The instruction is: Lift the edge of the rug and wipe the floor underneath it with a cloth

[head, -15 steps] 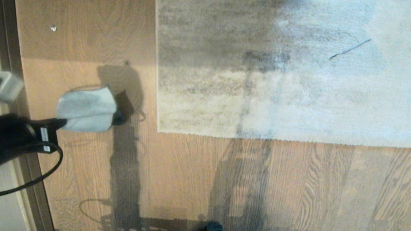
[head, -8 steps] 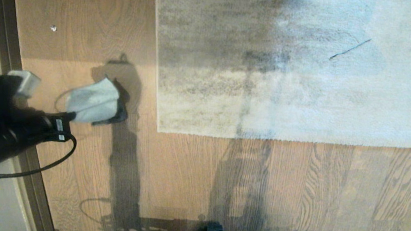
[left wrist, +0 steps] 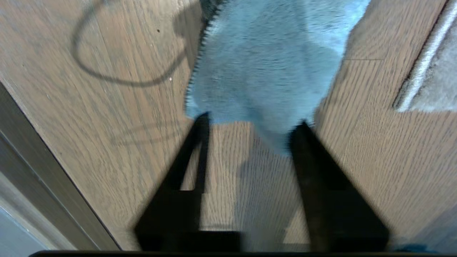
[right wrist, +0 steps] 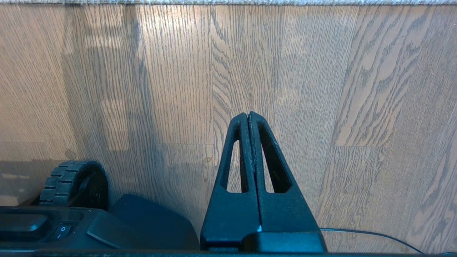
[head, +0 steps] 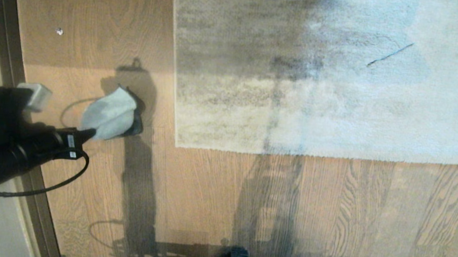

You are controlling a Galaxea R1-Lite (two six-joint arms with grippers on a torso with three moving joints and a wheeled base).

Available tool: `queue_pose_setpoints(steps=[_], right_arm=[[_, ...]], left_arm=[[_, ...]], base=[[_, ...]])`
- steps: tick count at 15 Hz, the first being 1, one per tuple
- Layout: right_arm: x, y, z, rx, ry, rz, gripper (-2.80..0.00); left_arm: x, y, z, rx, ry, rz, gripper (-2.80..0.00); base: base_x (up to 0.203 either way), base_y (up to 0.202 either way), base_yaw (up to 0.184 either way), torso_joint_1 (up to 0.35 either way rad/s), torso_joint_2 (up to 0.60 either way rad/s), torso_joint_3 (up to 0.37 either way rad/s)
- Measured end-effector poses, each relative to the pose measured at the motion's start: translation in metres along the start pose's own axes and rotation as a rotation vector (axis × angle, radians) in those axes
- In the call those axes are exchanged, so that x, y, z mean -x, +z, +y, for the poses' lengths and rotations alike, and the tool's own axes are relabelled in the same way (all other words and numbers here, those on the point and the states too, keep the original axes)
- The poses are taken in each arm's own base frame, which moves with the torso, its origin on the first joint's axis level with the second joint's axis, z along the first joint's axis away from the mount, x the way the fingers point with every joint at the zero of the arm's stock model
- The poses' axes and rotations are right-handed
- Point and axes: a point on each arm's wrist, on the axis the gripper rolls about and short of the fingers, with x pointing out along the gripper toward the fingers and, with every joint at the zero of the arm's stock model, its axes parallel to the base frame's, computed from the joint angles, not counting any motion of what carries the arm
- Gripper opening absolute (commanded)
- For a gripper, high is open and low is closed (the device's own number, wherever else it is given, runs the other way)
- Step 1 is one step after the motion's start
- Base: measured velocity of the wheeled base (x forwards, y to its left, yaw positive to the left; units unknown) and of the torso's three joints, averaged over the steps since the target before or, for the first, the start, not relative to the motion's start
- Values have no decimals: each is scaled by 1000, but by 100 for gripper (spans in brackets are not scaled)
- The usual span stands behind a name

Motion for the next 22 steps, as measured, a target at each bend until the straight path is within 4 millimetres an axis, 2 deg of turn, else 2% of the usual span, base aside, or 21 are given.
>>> queue_pose_setpoints(steps=[5,16,21,22], right_arm=[[0,0,0,0,0,0,-280],[0,0,0,0,0,0,-280],[0,0,0,0,0,0,-280],[0,0,0,0,0,0,-280]], left_arm=[[15,2,-1,1,0,-22,0],[65,1,-3,25,20,-106,0],[81,-6,-5,25,25,-121,0],[84,-8,-5,25,24,-125,-280]], base=[[0,0,0,0,0,0],[0,0,0,0,0,0],[0,0,0,0,0,0],[0,0,0,0,0,0]])
